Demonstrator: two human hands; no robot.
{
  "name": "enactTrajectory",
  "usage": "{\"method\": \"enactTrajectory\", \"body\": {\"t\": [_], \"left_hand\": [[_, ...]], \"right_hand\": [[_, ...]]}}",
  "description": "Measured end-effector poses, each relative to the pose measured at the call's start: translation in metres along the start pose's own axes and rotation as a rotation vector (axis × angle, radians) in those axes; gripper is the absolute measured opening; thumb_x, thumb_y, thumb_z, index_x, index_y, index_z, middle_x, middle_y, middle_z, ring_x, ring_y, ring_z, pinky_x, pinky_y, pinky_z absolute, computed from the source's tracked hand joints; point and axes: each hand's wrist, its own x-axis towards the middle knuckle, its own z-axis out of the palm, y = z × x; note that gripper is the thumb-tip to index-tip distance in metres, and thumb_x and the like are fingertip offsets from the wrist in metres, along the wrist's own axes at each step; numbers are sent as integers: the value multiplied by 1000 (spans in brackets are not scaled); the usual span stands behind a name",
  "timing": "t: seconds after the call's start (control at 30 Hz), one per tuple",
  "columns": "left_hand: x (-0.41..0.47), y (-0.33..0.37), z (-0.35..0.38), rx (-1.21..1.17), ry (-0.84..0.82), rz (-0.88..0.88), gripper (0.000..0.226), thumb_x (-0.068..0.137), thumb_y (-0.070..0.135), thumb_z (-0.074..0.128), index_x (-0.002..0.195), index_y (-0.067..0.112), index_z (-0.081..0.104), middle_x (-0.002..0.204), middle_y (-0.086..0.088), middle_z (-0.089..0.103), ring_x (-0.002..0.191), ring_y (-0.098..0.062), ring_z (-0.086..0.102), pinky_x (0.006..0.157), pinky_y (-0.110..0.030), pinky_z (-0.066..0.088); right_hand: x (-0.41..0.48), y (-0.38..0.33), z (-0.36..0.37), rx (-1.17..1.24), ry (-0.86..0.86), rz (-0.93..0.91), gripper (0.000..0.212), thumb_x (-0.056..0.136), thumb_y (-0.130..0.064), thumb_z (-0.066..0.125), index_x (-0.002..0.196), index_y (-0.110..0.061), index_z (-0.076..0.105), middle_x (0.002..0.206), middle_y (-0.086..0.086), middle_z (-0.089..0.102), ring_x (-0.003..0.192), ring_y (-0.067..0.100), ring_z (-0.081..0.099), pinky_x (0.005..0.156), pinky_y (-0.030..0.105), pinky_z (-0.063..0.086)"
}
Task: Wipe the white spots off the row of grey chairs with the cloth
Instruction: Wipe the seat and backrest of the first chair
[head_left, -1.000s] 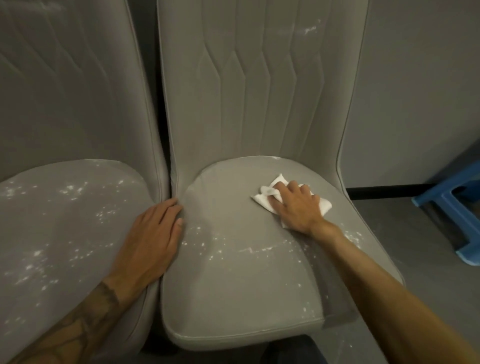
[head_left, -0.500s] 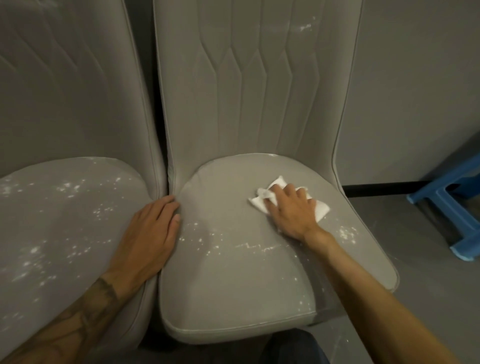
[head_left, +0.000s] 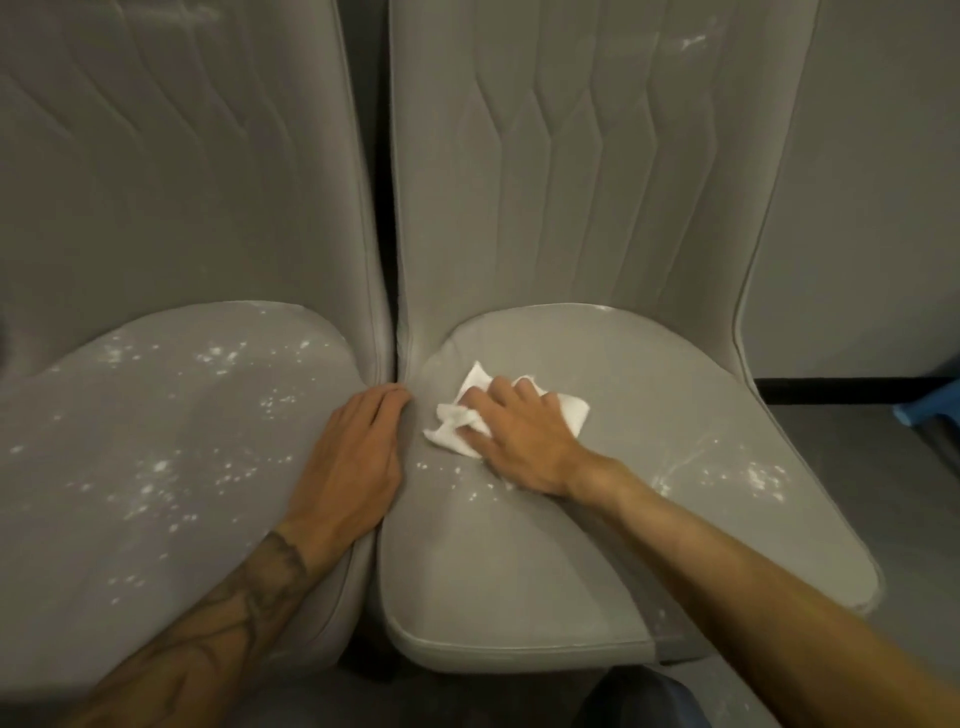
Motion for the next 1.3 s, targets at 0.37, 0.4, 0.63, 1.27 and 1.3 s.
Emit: {"method": "enactTrajectory", "body": {"t": [0.37,0.4,0.63,1.27,1.3], "left_hand": [[-7,7,-12,17,-1,-2,30,93,-4,54,122,-3,63,113,-21,62,100,-37,59,83,-38,40],[-10,7,-12,5,-11,-17,31,94,-5,56,124,-4,62,116,-22,62,102,-38,58,86,-39,40],[-19,10,-9,-135,-29,-84,28,94,-8,58,122,-6,63,116,-24,62,105,-40,60,93,-46,48],[-21,5,-8,30,-2,38,38,94,3,67,131,-4,59,125,-23,61,114,-39,57,99,-42,42],[-21,4,-7,33,13,41,37,93,1,67,129,-3,60,123,-22,61,111,-38,57,97,-41,43]], "right_hand": [[2,-28,4,127,0,-172,33,95,-59,26,117,-41,43,106,-6,43,97,22,41,80,43,32],[2,-25,2,127,-8,-185,33,96,-59,26,117,-41,45,104,-7,42,97,21,41,81,43,33],[12,-43,-5,55,4,-77,34,100,-54,31,122,-33,47,115,-1,46,107,26,43,86,44,34],[-22,-54,-19,45,-65,-106,30,102,-52,36,124,-36,50,110,-4,44,105,23,43,91,45,36],[-25,-58,-19,52,-49,-111,30,102,-53,36,124,-36,50,110,-5,44,105,22,43,90,45,36]]}}
